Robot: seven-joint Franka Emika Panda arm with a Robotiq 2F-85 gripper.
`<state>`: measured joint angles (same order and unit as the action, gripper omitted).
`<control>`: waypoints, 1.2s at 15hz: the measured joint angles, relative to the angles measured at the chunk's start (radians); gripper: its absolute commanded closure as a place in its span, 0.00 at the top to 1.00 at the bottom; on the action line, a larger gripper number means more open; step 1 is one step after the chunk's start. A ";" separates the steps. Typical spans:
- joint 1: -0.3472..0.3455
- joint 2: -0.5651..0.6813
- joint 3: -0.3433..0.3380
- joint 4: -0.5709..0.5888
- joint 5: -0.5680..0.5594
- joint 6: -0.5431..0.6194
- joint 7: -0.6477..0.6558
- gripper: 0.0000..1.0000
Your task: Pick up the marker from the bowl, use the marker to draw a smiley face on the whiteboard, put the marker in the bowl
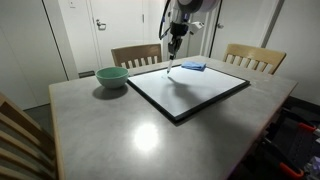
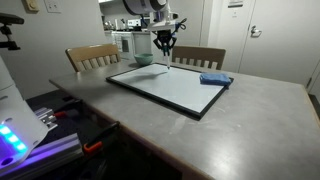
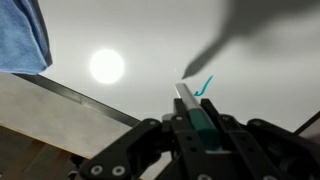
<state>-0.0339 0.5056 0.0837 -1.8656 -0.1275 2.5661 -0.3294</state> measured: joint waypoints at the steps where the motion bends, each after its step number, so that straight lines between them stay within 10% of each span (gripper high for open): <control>1: 0.000 0.001 -0.001 -0.003 0.000 0.012 0.000 0.05; 18: 0.000 0.025 0.002 -0.040 0.001 0.133 0.000 0.05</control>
<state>-0.0339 0.5303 0.0860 -1.9055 -0.1269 2.6988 -0.3294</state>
